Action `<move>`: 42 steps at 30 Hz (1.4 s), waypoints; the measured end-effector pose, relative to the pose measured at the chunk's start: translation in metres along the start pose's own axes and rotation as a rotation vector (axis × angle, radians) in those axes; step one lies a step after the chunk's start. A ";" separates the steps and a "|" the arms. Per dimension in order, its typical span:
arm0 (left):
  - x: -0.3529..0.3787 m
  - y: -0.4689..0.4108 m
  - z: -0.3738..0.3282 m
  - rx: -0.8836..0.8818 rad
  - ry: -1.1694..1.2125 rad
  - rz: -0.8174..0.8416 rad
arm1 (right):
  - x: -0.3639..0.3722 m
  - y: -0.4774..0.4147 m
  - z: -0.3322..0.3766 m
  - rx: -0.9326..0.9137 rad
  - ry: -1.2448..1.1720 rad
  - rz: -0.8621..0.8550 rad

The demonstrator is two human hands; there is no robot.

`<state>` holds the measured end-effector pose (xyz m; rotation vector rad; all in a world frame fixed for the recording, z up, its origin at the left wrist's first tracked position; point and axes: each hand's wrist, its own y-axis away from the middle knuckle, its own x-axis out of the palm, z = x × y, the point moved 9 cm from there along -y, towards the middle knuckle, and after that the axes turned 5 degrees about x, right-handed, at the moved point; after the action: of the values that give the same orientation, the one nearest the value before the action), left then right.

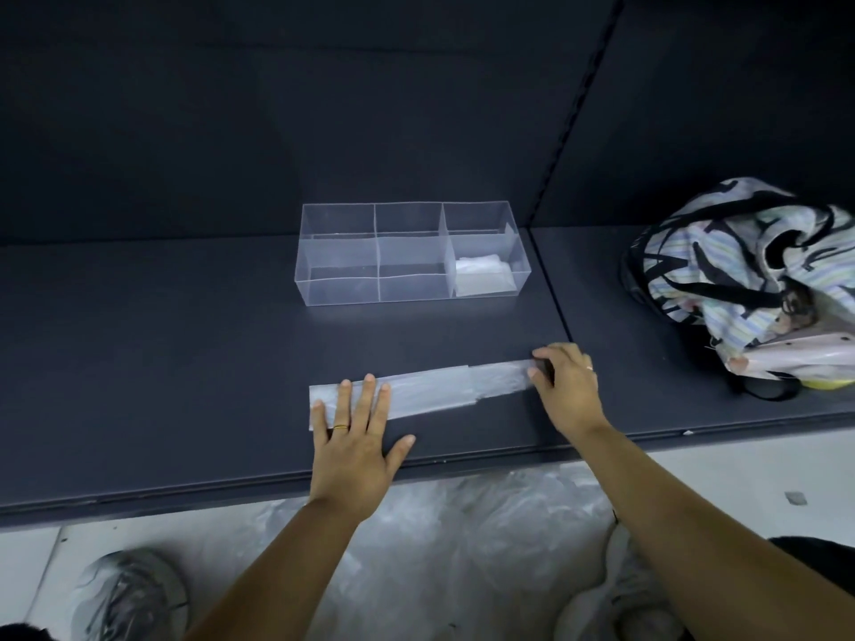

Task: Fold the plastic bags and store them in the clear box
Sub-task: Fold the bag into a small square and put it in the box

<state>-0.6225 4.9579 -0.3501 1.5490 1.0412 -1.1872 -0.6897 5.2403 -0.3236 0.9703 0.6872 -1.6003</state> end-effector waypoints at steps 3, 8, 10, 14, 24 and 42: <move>-0.001 0.000 0.000 0.002 -0.001 0.004 | 0.002 -0.011 0.005 0.026 0.082 0.055; -0.002 0.000 0.000 -0.002 0.000 0.018 | 0.003 -0.016 0.008 0.008 0.036 0.138; -0.003 -0.001 0.000 0.019 0.005 0.008 | 0.001 -0.012 0.005 0.093 -0.170 0.211; -0.003 -0.003 0.005 0.119 -0.018 0.006 | 0.002 0.014 -0.010 0.299 -0.502 0.369; -0.021 -0.003 -0.064 0.298 0.200 -0.033 | 0.005 0.097 -0.033 0.698 -0.751 0.452; -0.027 -0.002 -0.069 -0.449 2.111 0.054 | 0.028 0.076 0.087 0.174 -0.808 0.771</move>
<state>-0.6138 5.0225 -0.3141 2.0321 2.1057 1.2789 -0.6391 5.1358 -0.3009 0.5128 -0.3633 -1.1905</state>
